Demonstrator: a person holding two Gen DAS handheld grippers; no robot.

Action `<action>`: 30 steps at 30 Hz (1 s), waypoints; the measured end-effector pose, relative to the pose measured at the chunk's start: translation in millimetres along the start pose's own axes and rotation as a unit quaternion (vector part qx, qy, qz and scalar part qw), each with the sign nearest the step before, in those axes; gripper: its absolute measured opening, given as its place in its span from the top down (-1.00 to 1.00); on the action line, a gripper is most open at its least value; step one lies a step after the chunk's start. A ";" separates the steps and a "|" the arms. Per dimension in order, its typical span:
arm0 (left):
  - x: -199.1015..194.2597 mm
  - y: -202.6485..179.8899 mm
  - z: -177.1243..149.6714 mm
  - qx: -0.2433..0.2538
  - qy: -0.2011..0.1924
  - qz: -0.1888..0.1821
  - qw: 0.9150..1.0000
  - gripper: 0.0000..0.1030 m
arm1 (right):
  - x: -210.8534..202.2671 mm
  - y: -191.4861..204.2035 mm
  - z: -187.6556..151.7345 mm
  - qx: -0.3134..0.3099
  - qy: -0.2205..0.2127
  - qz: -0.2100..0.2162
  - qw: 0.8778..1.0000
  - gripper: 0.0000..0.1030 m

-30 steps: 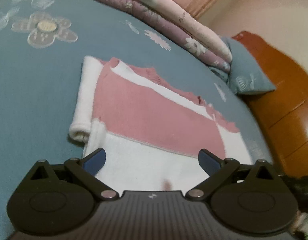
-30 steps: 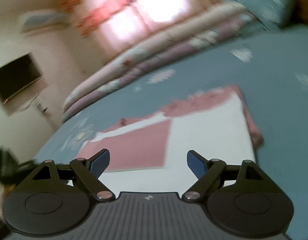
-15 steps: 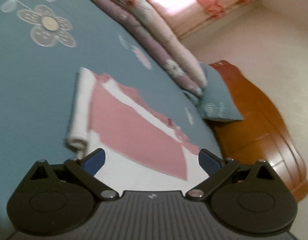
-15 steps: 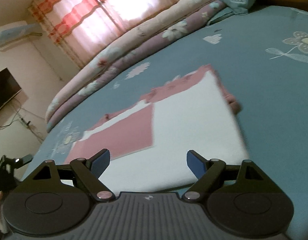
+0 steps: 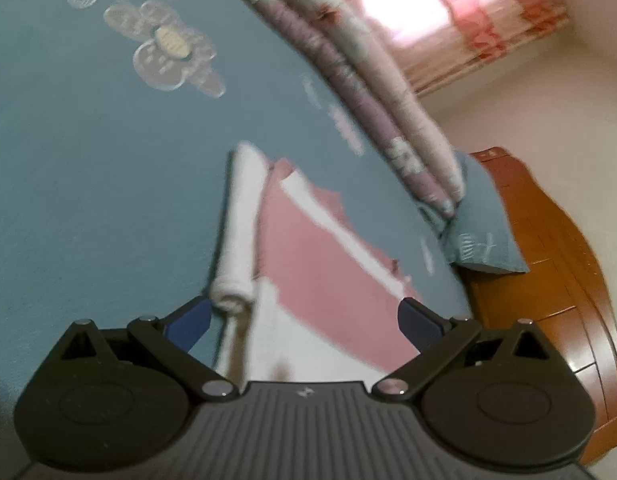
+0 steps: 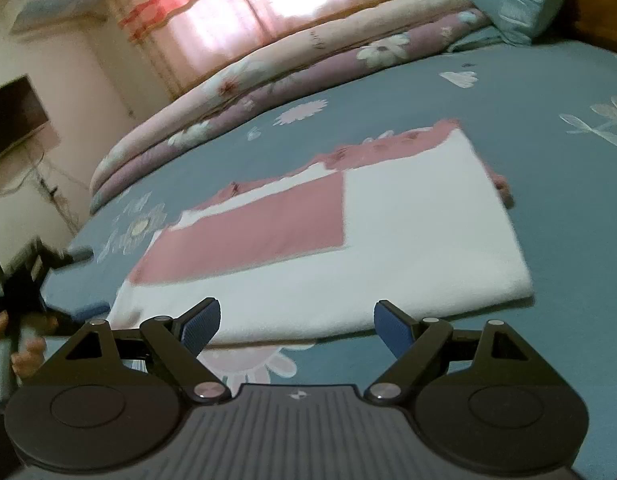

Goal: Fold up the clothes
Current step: 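Lower both open grippers toward the folded side edge of the sweater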

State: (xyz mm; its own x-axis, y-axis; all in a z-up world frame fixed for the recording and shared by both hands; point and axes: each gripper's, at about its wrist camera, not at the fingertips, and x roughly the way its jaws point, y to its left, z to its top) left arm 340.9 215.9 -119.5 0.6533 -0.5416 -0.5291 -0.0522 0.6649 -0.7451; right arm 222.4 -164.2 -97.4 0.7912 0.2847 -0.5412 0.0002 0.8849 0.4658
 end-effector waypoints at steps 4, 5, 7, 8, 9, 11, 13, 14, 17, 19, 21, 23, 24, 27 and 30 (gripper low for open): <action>6.0 1.8 0.6 0.016 -0.004 0.006 1.000 -0.93 | -8.8 -25.3 7.0 0.041 -0.016 -0.002 0.999 -0.70; 7.3 5.0 0.5 0.015 -0.005 0.000 1.000 -0.93 | -11.1 -31.9 8.3 0.050 -0.021 -0.004 0.999 -0.70; 14.0 15.3 0.9 -0.007 0.003 -0.011 1.000 -0.93 | -17.3 -46.2 9.3 0.068 -0.033 0.005 0.997 -0.70; 15.0 17.9 1.2 -0.011 0.002 -0.020 1.000 -0.93 | -19.9 -52.4 8.7 0.075 -0.038 0.011 0.996 -0.70; 15.5 18.8 2.9 -0.011 0.002 -0.025 1.000 -0.93 | -22.0 -58.0 7.7 0.080 -0.043 0.016 0.996 -0.70; 20.3 20.0 11.8 -0.010 0.014 -0.030 0.999 -0.93 | -24.7 -68.4 4.3 0.090 -0.046 0.024 0.995 -0.70; 31.1 22.9 26.0 0.000 0.032 -0.032 0.999 -0.93 | -25.6 -75.2 1.0 0.092 -0.043 0.033 0.994 -0.70; 38.3 24.2 34.9 0.000 0.040 -0.035 0.999 -0.93 | -26.3 -77.1 0.2 0.089 -0.042 0.036 0.995 -0.70; 60.9 22.3 60.5 0.000 0.060 -0.040 0.997 -0.93 | -30.5 -79.8 -0.6 0.077 -0.049 0.042 0.995 -0.70; 76.5 18.8 74.0 0.003 0.074 -0.040 0.996 -0.93 | -33.5 -81.2 -0.4 0.072 -0.056 0.047 0.995 -0.71; 93.6 15.7 86.2 0.004 0.088 -0.045 0.995 -0.93 | -34.7 -83.0 -0.2 0.071 -0.056 0.050 0.995 -0.71; 103.9 12.5 90.4 0.015 0.099 -0.055 0.994 -0.97 | -35.0 -83.7 0.8 0.063 -0.057 0.044 0.995 -0.71; 108.6 11.0 91.9 0.021 0.104 -0.059 0.993 -0.97 | -35.1 -84.4 1.3 0.060 -0.057 0.041 0.996 -0.71; 108.9 6.5 85.8 0.053 0.120 -0.070 0.989 -0.97 | -34.9 -88.6 3.5 0.059 -0.055 0.043 0.996 -0.71; 103.0 7.4 75.8 0.062 0.151 -0.097 0.982 -0.97 | -34.6 -90.3 5.4 0.052 -0.053 0.039 0.997 -0.71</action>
State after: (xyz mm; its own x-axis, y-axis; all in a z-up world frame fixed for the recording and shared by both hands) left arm 465.0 204.0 -148.7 0.3868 -0.7799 -0.4921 0.1553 0.5811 -0.7989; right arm 198.3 -256.0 -117.0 0.8509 0.3065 -0.4266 -0.0054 0.8172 0.5764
